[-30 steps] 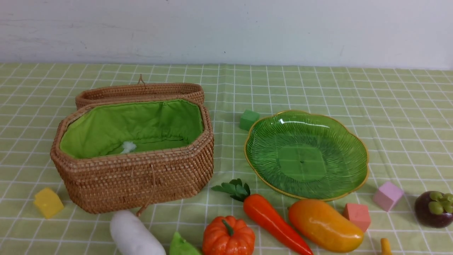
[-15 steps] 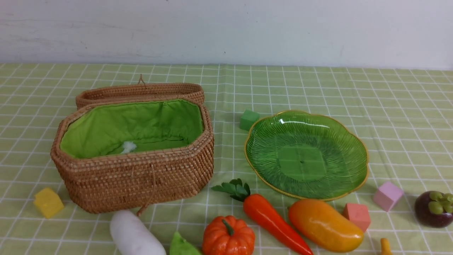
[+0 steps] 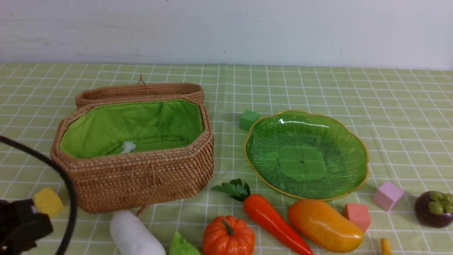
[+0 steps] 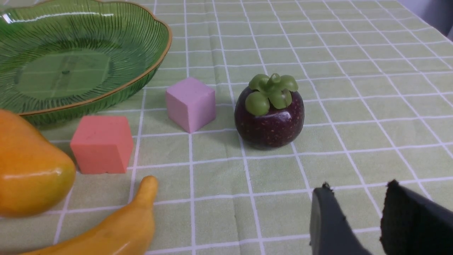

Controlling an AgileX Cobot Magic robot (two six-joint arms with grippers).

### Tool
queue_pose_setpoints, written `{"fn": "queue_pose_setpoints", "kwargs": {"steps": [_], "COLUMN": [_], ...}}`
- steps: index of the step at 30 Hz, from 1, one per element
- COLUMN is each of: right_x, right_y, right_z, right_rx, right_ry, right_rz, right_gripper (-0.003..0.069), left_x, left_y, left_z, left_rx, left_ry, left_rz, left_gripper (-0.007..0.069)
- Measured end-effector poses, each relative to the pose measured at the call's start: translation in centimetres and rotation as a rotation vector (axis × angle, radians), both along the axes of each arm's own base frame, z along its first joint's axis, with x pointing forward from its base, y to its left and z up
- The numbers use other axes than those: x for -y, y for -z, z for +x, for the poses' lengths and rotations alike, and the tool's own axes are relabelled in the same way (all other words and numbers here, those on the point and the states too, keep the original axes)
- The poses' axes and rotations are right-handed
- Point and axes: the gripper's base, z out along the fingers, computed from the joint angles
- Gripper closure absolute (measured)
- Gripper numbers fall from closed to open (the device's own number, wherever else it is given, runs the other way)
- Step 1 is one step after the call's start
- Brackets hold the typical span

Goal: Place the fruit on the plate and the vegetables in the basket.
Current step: Take a daikon with your left arm and place it on the basket on the left.

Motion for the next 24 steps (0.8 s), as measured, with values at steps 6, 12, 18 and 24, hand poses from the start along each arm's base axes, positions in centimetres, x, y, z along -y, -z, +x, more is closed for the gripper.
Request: {"fn": "queue_pose_setpoints", "kwargs": {"steps": [6, 12, 18, 24], "right_x": [0.0, 0.0, 0.0, 0.0], "right_y": [0.0, 0.0, 0.0, 0.0], "right_z": [0.0, 0.0, 0.0, 0.0], "right_rx": [0.000, 0.000, 0.000, 0.000], "right_ry": [0.000, 0.000, 0.000, 0.000], "right_rz": [0.000, 0.000, 0.000, 0.000], "right_gripper": [0.0419, 0.0419, 0.0419, 0.0419], "left_x": [0.9, 2.8, 4.4, 5.0], "left_y": [0.8, 2.2, 5.3, 7.6], "left_z": [2.7, 5.3, 8.3, 12.3], "left_rx": [-0.149, -0.231, -0.350, -0.415], "left_ry": [0.068, 0.176, 0.064, -0.035], "left_rz": [-0.028, -0.027, 0.006, 0.032], "left_gripper": [0.0242, 0.0011, -0.0042, -0.0020]}}
